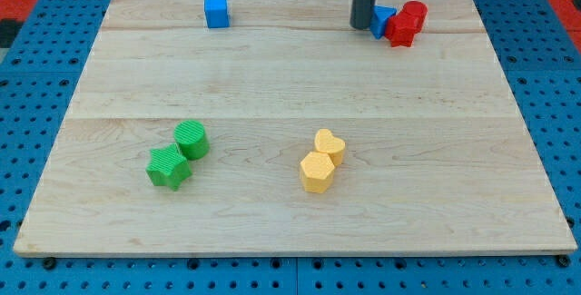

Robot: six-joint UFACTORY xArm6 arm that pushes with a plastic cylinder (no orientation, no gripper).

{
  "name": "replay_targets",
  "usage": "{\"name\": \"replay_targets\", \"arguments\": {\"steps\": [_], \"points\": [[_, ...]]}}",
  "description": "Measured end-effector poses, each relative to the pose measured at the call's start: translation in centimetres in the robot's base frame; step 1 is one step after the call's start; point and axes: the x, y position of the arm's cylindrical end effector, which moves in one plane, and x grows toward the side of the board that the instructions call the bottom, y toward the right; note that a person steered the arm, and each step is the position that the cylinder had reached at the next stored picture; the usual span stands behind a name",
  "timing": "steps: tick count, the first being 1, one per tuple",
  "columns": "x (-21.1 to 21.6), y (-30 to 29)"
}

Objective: Move the blue cube to the bottom side of the blue triangle

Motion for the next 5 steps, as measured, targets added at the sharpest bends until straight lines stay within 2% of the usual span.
{"name": "replay_targets", "arguments": {"steps": [2,3,4,5], "points": [[3.2,-18.2],[3.1,-25.7],[-1.6,-28.9],[-4.5,-25.4]]}}
